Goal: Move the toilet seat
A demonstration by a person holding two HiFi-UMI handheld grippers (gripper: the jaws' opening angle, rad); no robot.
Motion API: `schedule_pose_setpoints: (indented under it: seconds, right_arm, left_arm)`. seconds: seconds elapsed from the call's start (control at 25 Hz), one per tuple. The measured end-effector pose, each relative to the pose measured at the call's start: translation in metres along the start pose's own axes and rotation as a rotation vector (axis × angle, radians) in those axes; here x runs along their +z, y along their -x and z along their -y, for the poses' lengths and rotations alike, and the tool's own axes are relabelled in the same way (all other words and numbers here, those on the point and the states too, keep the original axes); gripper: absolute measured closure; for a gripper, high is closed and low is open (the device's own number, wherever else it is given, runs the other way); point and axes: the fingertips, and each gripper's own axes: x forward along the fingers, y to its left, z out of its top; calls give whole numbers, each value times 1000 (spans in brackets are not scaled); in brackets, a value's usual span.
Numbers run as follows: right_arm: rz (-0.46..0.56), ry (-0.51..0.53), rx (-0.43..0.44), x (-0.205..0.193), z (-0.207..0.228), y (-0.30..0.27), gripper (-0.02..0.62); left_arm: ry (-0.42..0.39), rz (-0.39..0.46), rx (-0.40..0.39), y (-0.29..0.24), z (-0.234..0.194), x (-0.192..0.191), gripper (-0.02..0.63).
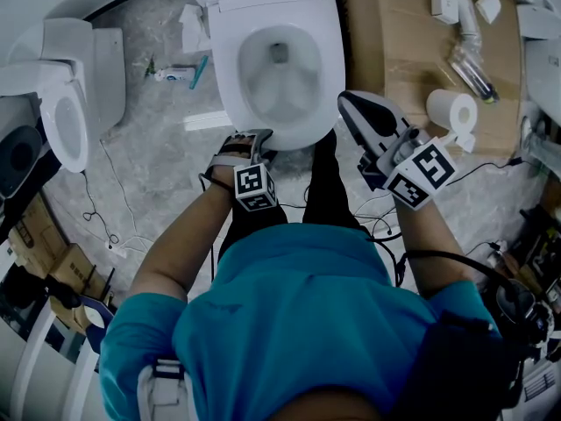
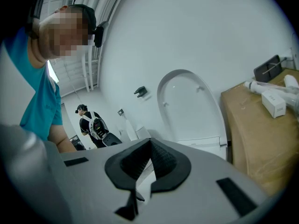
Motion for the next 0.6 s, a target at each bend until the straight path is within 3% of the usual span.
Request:
schedule_pose_setpoints:
  seconds: [0.6]
  right_arm:
    - [18,22,4,15,-8,1,597]
  left_arm:
    - [45,99,104,62,-32,21,356]
